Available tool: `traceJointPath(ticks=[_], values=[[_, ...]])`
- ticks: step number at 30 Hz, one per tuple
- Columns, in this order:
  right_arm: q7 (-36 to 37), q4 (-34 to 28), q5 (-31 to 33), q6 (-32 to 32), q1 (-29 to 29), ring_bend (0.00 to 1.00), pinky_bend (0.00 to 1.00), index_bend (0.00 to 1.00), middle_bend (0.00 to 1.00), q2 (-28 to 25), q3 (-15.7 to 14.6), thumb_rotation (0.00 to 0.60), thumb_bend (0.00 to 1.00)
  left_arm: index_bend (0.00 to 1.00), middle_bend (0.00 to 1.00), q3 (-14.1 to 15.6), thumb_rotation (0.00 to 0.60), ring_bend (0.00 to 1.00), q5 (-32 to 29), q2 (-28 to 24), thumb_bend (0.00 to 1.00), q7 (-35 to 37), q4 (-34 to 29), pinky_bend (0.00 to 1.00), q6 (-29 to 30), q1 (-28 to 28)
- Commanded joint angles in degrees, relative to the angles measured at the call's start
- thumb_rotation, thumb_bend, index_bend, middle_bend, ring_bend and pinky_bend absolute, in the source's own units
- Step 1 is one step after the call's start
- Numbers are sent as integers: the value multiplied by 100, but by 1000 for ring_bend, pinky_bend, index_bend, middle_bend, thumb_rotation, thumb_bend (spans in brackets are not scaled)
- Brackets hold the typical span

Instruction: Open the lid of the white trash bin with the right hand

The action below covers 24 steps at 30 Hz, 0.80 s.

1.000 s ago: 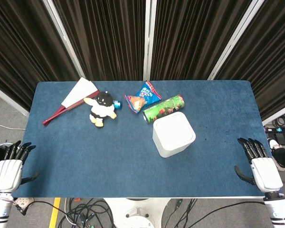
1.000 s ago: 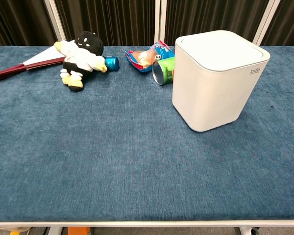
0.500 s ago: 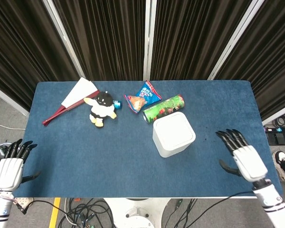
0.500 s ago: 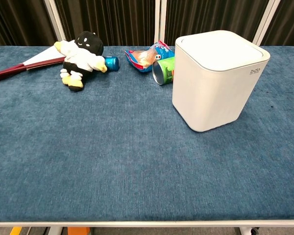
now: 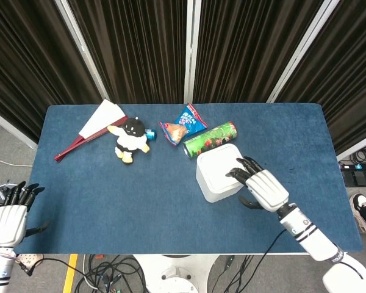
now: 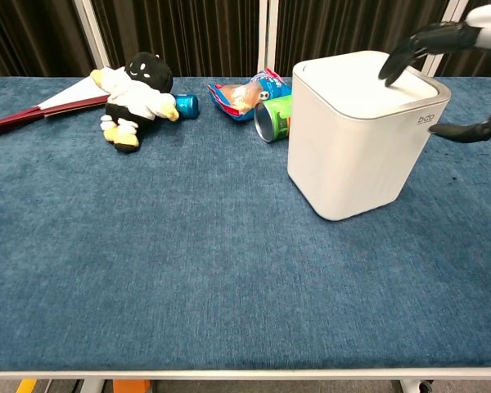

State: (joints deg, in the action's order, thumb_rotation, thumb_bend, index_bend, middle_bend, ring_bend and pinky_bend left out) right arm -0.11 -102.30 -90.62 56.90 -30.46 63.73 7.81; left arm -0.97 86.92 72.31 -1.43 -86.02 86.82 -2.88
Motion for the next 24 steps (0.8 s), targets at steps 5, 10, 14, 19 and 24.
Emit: traceJointPath(ticks=[5, 10, 14, 19, 24], values=[[-474, 47, 511, -480, -211, 0, 0, 254, 267, 266, -140, 600, 257, 189, 133, 7, 600, 25, 15, 44, 0, 90, 95, 96, 25, 14], [-506, 5, 502, -180, -155, 0, 0, 255, 257, 296, -113, 600, 257, 189, 134, 19, 600, 24, 22, 54, 0, 133, 129, 96, 66, 47], [-282, 18, 292, 580, 60, 0, 0, 196, 184, 282, 38, 600, 257, 189, 134, 23, 600, 24, 45, 51, 0, 156, 135, 96, 109, 67], [-57, 36, 307, 1236, 329, 0, 0, 47, 94, 80, 183, 600, 260, 189, 134, 15, 600, 25, 93, 27, 0, 160, 113, 96, 144, 61], [174, 33, 385, 1564, 627, 0, 0, 0, 65, -258, 128, 600, 263, 189, 134, 16, 600, 24, 119, -12, 0, 134, 64, 96, 152, 55]])
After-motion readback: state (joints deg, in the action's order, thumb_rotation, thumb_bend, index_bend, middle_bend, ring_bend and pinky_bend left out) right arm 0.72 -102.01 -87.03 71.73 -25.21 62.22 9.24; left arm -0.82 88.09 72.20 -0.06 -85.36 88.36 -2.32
